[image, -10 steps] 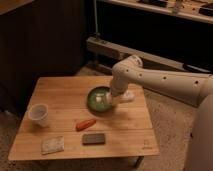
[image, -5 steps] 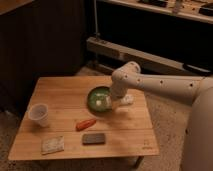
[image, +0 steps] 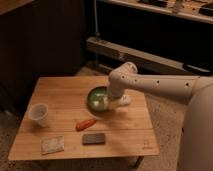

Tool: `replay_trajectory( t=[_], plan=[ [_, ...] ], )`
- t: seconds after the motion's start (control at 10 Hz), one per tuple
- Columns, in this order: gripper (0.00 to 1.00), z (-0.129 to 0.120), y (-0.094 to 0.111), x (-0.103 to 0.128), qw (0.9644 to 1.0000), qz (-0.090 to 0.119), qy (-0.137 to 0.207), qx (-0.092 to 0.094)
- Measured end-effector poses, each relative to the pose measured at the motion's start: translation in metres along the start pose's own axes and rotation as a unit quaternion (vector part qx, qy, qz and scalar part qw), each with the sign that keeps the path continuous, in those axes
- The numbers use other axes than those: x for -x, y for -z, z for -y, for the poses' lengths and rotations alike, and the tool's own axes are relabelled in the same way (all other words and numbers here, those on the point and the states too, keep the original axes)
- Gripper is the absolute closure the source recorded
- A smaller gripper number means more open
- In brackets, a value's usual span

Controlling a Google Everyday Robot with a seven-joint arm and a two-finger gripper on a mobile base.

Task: Place the bottle in the ceramic bowl

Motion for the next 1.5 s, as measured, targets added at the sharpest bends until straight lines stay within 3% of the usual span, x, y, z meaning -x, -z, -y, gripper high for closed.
replay_trajectory(
  t=[0.2, 0.6, 0.9, 1.1, 1.5],
  plan=[
    [0.99, 0.004, 0.005, -0.002, 0.9996, -0.027, -0.003, -0.002],
    [1.00, 0.013, 0.009, 0.007, 0.9987, -0.047, 0.017, -0.005],
    [1.00, 0.020, 0.007, 0.007, 0.9988, -0.042, 0.023, -0.009],
    [1.00, 0.028, 0.001, 0.004, 0.9996, -0.018, 0.020, -0.013],
    [1.00, 0.042, -0.011, 0.012, 0.9994, -0.001, 0.034, -0.010]
  ],
)
